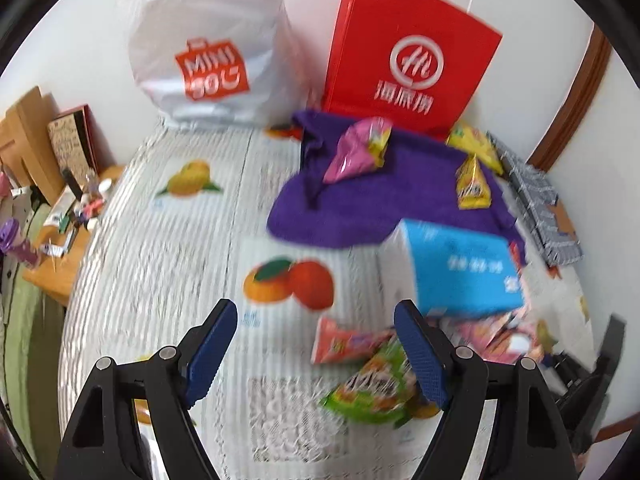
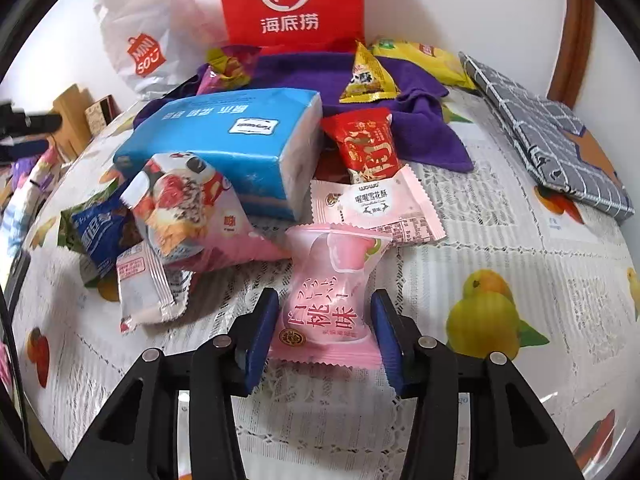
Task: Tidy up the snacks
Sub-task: 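Grasp the green snack bag with the left tool while the right tool grasps the pink candy packet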
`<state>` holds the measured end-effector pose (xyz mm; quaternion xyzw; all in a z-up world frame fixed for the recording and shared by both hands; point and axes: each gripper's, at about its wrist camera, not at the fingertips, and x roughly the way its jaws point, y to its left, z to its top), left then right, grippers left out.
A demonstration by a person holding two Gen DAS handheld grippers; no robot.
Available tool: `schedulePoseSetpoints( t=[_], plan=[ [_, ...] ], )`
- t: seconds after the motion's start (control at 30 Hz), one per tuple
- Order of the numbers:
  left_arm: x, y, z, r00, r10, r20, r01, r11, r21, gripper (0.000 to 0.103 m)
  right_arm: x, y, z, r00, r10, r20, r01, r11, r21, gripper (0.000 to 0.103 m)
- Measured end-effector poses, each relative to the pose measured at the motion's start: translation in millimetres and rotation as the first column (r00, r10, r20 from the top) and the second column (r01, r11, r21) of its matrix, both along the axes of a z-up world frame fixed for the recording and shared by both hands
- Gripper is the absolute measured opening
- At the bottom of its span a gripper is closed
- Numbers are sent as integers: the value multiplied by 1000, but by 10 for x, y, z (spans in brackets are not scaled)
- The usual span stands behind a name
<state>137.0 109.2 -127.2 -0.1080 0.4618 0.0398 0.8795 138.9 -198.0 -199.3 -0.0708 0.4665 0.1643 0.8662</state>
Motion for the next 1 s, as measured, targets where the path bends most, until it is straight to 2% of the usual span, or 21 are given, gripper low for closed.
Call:
schedulePoseSetpoints(
  t=[0.13, 0.2, 0.3, 0.5, 0.7, 0.8, 0.9, 0.97, 1.0],
  plan=[
    [-30, 28, -213, 999, 5, -45, -5, 1000, -3, 79, -30, -114, 33, 998, -44, 50, 47, 998, -46, 46],
    [-35, 31, -298, 998, 0, -58, -3, 999, -48, 79, -32, -173, 3, 997, -59, 45, 60, 997, -37, 46],
    [-27, -61, -360, 997, -56, -55, 50, 994, -99, 79, -40, -216, -44, 997, -65, 48, 66, 998, -19, 46],
    [64, -295, -482, 986, -130, -106, 121, 989, -91, 78, -29, -260, -55, 996, -77, 43, 76, 997, 19, 46],
    [88, -447, -575, 975, -186, -120, 174, 979, -103, 79, -39, -222, -60, 998, -56, 40, 55, 998, 28, 49],
    [77, -580, -655, 963, -225, -147, 216, 974, -73, 79, -40, -225, -58, 998, -55, 37, 54, 998, 35, 50],
    [39, -654, -702, 967, -218, -134, 217, 976, -20, 77, -44, -230, -60, 998, -55, 37, 54, 998, 35, 50],
    [13, -657, -690, 970, -217, -111, 217, 976, -9, 61, -45, -219, -59, 998, -55, 39, 54, 998, 29, 50],
    [-7, -638, -669, 971, -217, -98, 216, 976, -13, 60, -47, -212, -60, 998, -55, 40, 54, 998, 24, 50]
  ],
)
